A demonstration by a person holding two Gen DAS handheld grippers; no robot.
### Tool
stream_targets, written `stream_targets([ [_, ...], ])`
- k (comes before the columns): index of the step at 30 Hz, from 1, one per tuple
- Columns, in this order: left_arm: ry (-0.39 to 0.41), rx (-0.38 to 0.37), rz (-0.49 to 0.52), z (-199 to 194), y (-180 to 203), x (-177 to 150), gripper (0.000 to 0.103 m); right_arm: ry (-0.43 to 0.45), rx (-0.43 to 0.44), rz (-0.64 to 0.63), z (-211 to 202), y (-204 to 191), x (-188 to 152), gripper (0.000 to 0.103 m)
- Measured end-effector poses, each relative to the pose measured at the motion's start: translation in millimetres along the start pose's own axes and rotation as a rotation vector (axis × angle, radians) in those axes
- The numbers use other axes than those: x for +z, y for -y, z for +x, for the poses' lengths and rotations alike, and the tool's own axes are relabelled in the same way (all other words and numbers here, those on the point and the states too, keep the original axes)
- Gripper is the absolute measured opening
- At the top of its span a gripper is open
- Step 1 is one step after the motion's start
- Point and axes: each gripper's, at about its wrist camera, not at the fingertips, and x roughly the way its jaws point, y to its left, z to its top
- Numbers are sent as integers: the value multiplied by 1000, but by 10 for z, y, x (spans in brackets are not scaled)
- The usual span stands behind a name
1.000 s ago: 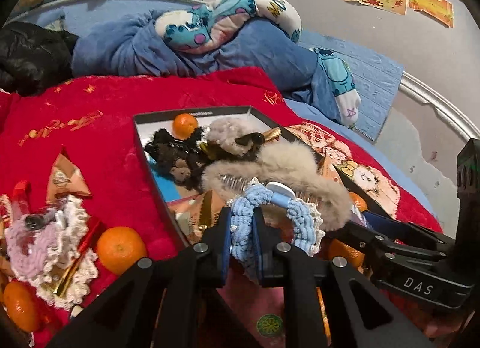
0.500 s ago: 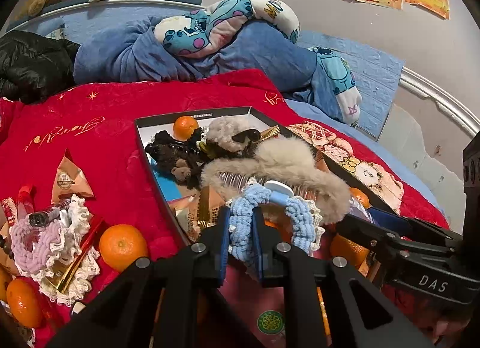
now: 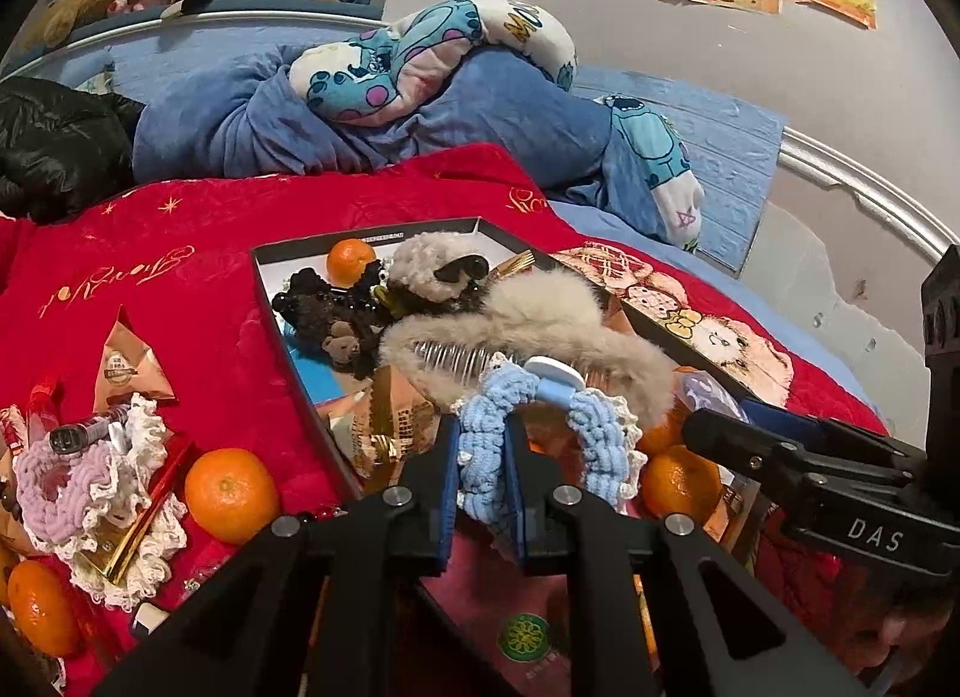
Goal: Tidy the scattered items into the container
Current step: 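Lower both items into the tray and open both grippers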
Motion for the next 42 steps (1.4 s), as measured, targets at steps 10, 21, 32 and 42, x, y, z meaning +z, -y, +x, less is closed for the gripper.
stream_targets([
  [10, 2, -12, 2, -1, 19, -17, 13, 8, 20, 1, 32, -17, -12, 59],
  [21, 22, -23, 12, -38, 32, -44, 13, -12, 4, -48, 16, -92, -62, 59],
  [32, 25, -29, 22, -38, 60, -34, 13, -11, -51, -79, 59, -185, -59, 59],
  [42, 30, -37, 33, -50, 117, -22, 13, -15, -6, -25, 70, -136, -44, 59],
])
